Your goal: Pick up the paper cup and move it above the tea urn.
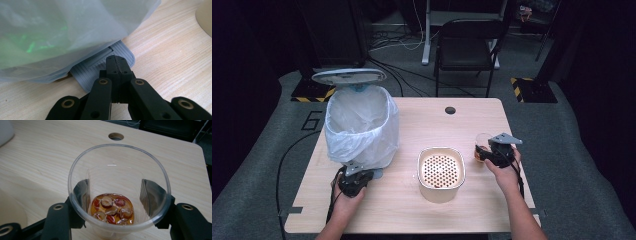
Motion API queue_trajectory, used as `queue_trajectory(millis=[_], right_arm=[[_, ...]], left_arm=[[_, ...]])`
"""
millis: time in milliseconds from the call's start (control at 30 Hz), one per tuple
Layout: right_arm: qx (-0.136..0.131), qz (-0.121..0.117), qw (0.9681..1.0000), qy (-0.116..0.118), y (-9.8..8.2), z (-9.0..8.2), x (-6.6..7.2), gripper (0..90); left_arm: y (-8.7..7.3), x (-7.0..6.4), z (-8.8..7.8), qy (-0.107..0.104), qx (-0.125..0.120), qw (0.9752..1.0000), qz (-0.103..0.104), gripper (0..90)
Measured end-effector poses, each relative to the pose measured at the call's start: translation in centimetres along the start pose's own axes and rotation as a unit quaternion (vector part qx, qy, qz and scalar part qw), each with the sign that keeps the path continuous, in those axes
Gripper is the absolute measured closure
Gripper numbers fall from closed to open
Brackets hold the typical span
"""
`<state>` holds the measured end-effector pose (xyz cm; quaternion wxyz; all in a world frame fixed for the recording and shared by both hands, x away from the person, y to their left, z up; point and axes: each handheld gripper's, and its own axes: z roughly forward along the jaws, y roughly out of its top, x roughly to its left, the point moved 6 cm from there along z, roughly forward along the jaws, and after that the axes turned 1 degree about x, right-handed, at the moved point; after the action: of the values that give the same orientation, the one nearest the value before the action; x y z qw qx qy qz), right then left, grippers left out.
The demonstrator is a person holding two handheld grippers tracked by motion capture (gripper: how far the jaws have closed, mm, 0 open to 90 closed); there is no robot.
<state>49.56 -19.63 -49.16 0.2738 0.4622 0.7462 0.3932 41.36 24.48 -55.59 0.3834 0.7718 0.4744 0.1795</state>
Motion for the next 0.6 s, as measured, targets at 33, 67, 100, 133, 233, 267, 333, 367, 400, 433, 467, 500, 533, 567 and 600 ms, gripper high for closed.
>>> queue_trajectory(millis=[33,67,100,133,233,267,333,367,400,433,467,500,533,567,600], right_arm=[[-0.002,-0.002,1.0000,0.006,0.3,-0.3,0.1,41.7],[-0.003,-0.005,0.9999,0.008,0.6,-0.5,0.2,41.8],[-0.001,-0.012,0.9999,0.011,1.0,-0.9,0.3,42.0],[-0.002,-0.016,0.9998,0.011,1.2,-1.1,0.4,42.1],[-0.006,-0.022,0.9996,0.014,1.7,-1.6,0.5,42.3],[-0.010,-0.021,0.9995,0.020,2.1,-2.0,0.6,42.4],[-0.012,-0.020,0.9995,0.021,2.2,-2.2,0.7,42.4],[-0.013,-0.018,0.9995,0.022,2.4,-2.3,0.7,42.5],[-0.015,-0.017,0.9995,0.024,2.5,-2.5,0.8,42.5],[-0.016,-0.015,0.9994,0.026,2.7,-2.6,0.8,42.7],[-0.016,-0.018,0.9994,0.026,2.8,-2.7,0.9,42.7],[-0.018,-0.022,0.9993,0.026,3.1,-2.9,1.0,42.8],[-0.022,-0.026,0.9990,0.028,3.5,-3.2,1.1,43.0],[-0.022,-0.026,0.9990,0.028,3.5,-3.2,1.1,43.0],[-0.023,-0.028,0.9989,0.031,3.7,-3.3,1.1,43.0]], left_arm=[[0.0,0.0,0.0,0.000,0.000,1.0000,0.000,90.0],[0.0,0.0,0.0,0.000,0.000,1.0000,0.000,90.0],[0.0,0.0,0.0,0.001,0.000,1.0000,0.000,90.0],[0.0,0.0,0.0,0.001,0.000,1.0000,0.000,90.0],[0.0,0.0,0.0,0.001,0.000,1.0000,0.000,90.0],[0.0,0.0,0.0,0.002,0.000,1.0000,0.000,90.0],[0.0,0.0,0.0,0.002,0.000,1.0000,0.000,90.0],[0.0,0.0,0.0,0.002,0.000,1.0000,0.001,90.0],[0.0,0.0,0.0,0.002,0.001,1.0000,0.001,90.0],[0.0,0.0,0.0,0.001,0.001,1.0000,0.000,90.0],[0.0,0.0,0.0,0.001,0.000,1.0000,0.000,90.0],[0.0,0.0,0.0,0.001,0.000,1.0000,0.001,90.0],[0.0,0.0,0.0,0.001,0.000,1.0000,0.000,90.0],[0.0,0.0,0.0,0.001,0.000,1.0000,0.001,90.0],[0.0,0.0,0.0,0.001,0.001,1.0000,0.000,90.0]])
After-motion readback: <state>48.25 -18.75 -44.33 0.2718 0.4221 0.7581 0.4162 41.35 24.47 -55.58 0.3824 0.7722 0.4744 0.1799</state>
